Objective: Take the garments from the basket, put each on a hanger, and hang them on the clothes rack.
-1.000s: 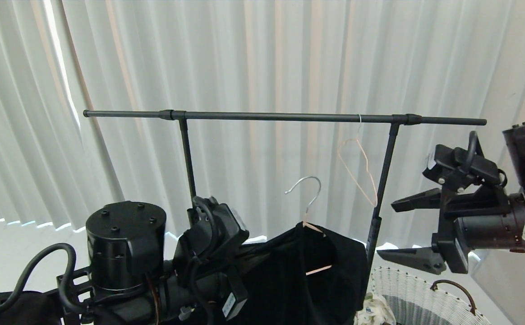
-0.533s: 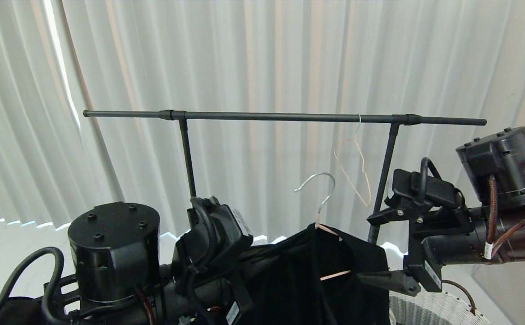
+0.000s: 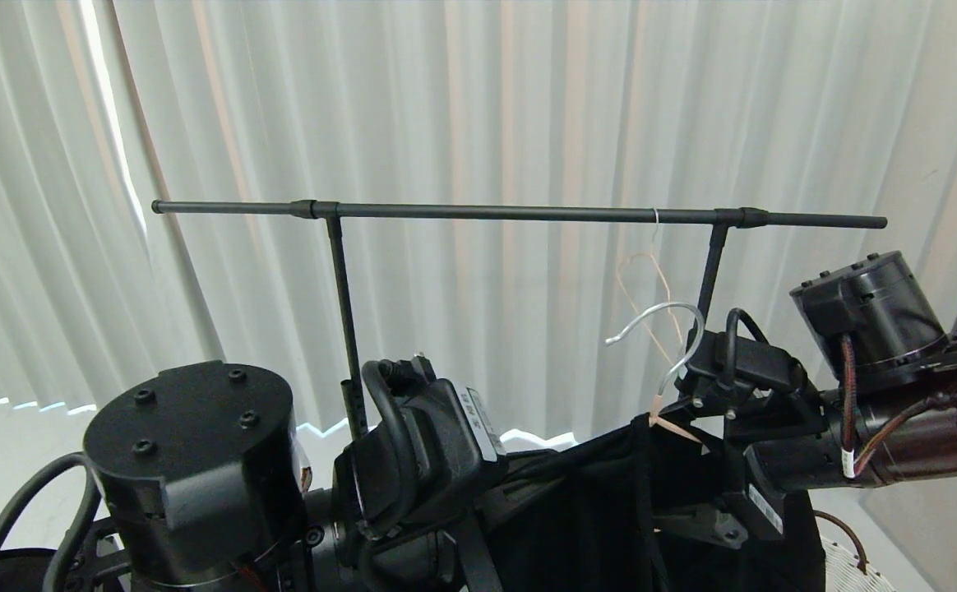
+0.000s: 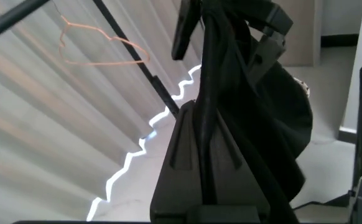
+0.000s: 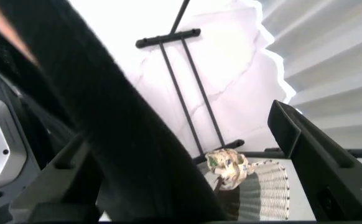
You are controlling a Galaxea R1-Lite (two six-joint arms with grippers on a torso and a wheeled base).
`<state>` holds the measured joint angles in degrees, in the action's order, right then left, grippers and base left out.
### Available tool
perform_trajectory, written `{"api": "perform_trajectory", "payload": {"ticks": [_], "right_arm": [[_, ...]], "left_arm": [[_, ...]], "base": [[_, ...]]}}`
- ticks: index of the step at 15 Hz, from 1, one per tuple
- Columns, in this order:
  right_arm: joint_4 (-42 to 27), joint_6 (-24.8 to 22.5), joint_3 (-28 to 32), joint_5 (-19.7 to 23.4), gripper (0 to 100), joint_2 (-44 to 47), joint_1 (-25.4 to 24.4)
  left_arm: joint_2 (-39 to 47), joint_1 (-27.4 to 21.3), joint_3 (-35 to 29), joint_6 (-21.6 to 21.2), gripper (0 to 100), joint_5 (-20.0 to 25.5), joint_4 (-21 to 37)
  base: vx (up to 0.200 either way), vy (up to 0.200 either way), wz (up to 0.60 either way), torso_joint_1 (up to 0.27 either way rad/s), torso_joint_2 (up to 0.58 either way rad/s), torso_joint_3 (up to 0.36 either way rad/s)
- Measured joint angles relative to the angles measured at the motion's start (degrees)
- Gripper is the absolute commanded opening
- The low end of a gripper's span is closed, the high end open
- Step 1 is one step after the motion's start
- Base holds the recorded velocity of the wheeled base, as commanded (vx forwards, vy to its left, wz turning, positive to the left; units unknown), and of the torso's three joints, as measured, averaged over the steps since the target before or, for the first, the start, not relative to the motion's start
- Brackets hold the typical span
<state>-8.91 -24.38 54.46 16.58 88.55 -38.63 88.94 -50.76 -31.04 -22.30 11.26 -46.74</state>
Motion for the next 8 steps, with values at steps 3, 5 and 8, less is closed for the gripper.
{"api": "perform_trajectory", "payload": {"ticks": [3,5,8], "right_arm": [[0.0,-0.1,-0.7,-0.2,0,-0.1,0.5],[0.0,-0.1,-0.8,-0.2,0,-0.2,0.7],[0.2,-0.2,-0.9,-0.2,0,-0.2,0.7]], "left_arm": [[0.0,0.0,-0.2,-0.2,0,0.1,0.0],[0.1,0.0,-0.2,-0.2,0,0.1,0.0],[0.1,0.0,-0.2,-0.9,0,-0.1,0.0]], "base": [[0.0,0.0,0.0,0.0,0.0,0.0],[0.0,0.0,0.0,0.0,0.0,0.0],[0.0,0.0,0.0,0.0,0.0,0.0]]}}
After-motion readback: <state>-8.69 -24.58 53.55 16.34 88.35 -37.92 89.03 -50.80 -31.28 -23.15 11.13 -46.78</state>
